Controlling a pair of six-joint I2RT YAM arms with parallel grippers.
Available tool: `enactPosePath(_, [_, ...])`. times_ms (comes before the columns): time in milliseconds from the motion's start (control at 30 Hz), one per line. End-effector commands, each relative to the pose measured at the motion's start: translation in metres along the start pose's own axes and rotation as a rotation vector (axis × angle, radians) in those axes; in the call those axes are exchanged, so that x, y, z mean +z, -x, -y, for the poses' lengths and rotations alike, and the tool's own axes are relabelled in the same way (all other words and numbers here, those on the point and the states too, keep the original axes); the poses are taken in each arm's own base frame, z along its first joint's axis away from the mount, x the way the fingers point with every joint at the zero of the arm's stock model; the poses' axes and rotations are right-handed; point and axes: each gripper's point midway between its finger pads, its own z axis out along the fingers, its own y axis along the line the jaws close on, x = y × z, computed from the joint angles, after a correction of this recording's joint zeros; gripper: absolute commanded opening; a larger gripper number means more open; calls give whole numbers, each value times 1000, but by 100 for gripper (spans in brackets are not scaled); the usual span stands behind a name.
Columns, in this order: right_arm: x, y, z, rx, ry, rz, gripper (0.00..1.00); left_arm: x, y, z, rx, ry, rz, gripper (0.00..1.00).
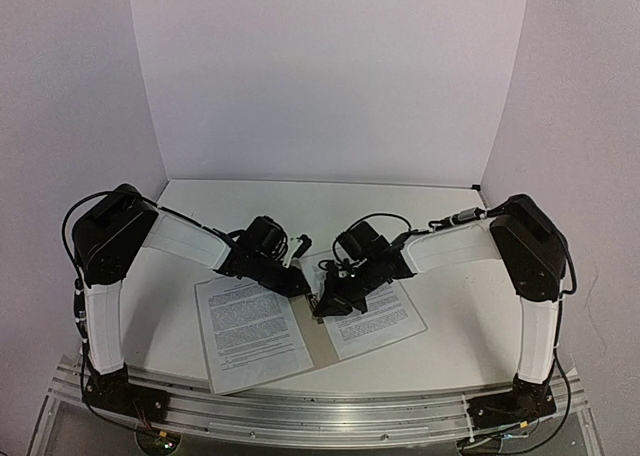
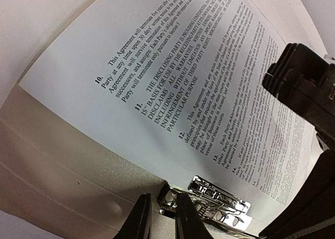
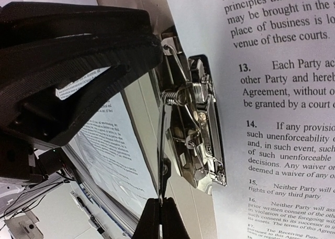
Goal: Put the files into the folder
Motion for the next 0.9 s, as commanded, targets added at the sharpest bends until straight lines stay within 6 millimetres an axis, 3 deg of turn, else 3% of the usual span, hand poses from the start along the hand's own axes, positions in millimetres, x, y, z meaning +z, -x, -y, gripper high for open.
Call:
enactPosePath(0, [9,-12,62,51,-217,-7,0,5,-56,-30,-52,89,-164,17])
enactPosePath(200, [5,-13,88,79,-309,36,0,5,-59,-32,-55,93,-169,17])
enactPosePath(367, [4,-9,88,54,-328,48,0,5,-66,-36,-58,97,-181,17])
enactPosePath(633, [-2,-10,113,87,-419,86,7,5,-69,-37,-60,98,-186,16])
enactPosePath(867, [-3,-11,120,111,-446,98,11,4,-70,-40,-67,101,-187,15])
